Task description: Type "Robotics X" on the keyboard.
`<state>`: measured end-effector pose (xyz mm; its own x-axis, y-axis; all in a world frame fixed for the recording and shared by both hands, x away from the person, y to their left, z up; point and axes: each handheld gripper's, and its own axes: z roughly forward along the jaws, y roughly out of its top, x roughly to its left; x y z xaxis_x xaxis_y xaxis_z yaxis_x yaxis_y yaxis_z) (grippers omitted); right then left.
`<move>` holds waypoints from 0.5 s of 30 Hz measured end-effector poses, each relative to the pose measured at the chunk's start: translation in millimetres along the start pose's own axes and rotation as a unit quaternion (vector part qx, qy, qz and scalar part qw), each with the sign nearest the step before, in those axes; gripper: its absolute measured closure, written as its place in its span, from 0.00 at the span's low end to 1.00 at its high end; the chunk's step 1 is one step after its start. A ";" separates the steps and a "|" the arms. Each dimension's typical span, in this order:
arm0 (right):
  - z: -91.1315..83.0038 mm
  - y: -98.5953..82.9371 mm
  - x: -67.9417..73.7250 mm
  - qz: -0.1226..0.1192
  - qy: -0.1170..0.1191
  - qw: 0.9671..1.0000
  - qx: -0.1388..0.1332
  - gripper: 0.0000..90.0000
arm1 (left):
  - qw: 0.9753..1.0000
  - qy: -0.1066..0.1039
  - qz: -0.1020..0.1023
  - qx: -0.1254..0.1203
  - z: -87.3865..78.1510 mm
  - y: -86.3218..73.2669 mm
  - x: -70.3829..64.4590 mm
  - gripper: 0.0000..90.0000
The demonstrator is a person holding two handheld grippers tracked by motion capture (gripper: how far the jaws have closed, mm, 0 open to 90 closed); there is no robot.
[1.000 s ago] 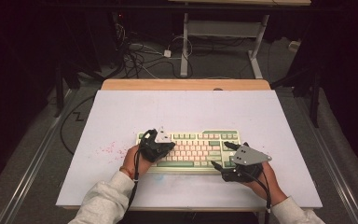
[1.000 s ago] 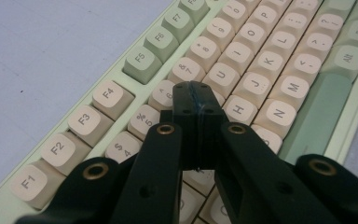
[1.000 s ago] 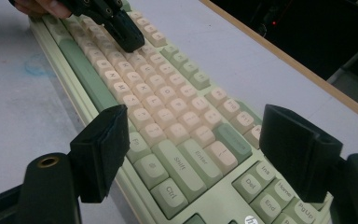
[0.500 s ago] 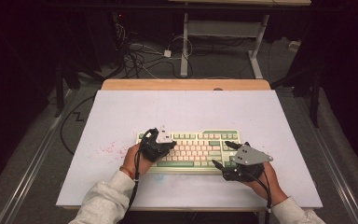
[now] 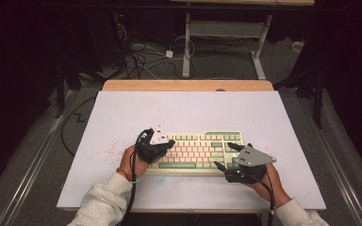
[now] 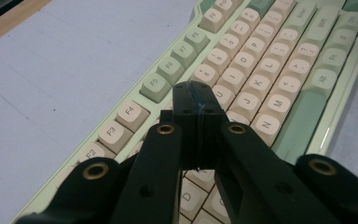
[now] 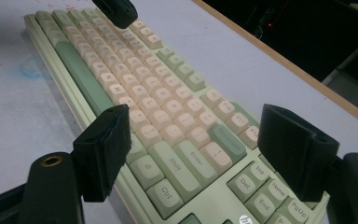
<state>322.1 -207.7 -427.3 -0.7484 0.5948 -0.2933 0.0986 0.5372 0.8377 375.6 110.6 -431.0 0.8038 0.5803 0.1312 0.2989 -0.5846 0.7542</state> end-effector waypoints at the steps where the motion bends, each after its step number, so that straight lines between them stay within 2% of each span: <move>1: 0.0 -0.1 0.0 0.001 0.001 1.000 0.000 0.29 | 1.000 0.001 0.001 -0.006 -1.0 -0.2 0.6 0.97; 4: 0.4 -0.1 0.2 0.003 0.000 1.000 0.000 0.30 | 1.000 0.008 0.001 -0.016 -2.8 -0.2 0.8 0.97; 5: 0.4 -0.1 0.2 0.004 0.000 1.000 0.000 0.30 | 1.000 0.008 0.004 -0.018 -3.3 -0.4 0.6 0.92; 9: 0.7 0.0 0.6 0.004 0.001 1.000 0.000 0.30 | 1.000 0.014 0.008 -0.023 -6.5 -1.4 0.4 0.92; 10: 0.8 0.0 0.6 0.005 0.000 1.000 -0.001 0.30 | 1.000 0.015 0.008 -0.022 -7.2 -1.8 0.4 0.87; 12: 0.6 0.0 0.6 0.006 0.000 1.000 -0.001 0.30 | 0.999 0.017 0.012 -0.024 -8.9 -2.8 -0.4 0.85; 15: 0.2 0.1 -0.4 0.010 0.000 1.000 -0.003 0.31 | 0.999 0.024 0.020 -0.026 -11.3 -3.4 -2.1 0.74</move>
<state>322.6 -207.8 -427.2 -0.7463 0.6053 -0.2770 0.1098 0.5224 0.8456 367.0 117.8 -426.6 0.7887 0.5840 0.1920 0.2383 -0.5784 0.7802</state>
